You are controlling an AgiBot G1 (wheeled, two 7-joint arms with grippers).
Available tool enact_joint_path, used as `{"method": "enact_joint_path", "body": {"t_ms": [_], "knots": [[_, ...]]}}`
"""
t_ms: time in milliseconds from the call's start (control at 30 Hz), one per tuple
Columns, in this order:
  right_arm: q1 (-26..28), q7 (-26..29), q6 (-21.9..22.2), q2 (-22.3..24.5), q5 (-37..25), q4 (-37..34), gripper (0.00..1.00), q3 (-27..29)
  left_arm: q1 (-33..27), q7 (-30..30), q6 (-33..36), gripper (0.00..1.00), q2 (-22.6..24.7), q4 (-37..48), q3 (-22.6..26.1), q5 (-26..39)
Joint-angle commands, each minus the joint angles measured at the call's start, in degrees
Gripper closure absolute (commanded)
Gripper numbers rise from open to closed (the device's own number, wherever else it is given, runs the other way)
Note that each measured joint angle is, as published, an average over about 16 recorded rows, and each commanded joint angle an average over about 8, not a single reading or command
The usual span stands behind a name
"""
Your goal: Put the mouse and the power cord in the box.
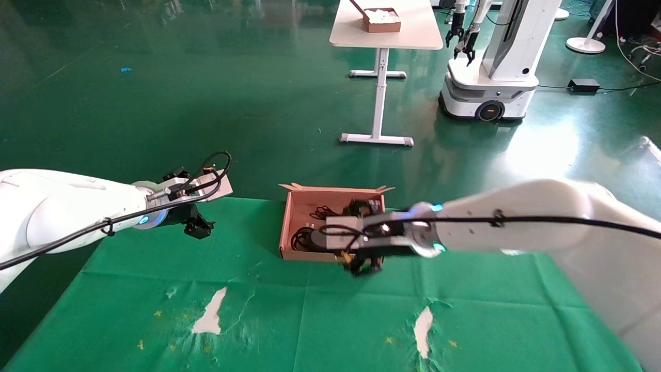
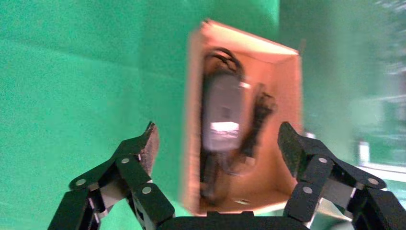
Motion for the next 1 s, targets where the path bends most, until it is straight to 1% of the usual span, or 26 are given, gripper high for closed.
{"method": "enact_joint_path", "body": {"t_ms": [33,633,767,1000], "knots": [[-1.28,0.35,-1.40,1.48,2.27,1.19,0.00,1.59,0.00,0.00,0.00,0.00,0.00,0.00,0.00,0.00],[-12.66,3.42,-13.89,14.63,22.50,11.76,0.00,15.74,0.25,0.19,0.31,0.00,-0.20,-0.25,-0.41,-0.45],[-15.17,4.10,-16.65,17.53,26.97,14.09,0.00,18.87,1.73,1.31,2.15,0.00,-1.35,-1.70,-2.80,-3.10],[-19.62,5.30,-21.54,22.68,34.88,18.23,0.00,24.40,6.37,4.84,8.00,0.00,-4.99,-6.35,-10.40,-11.49]]}}
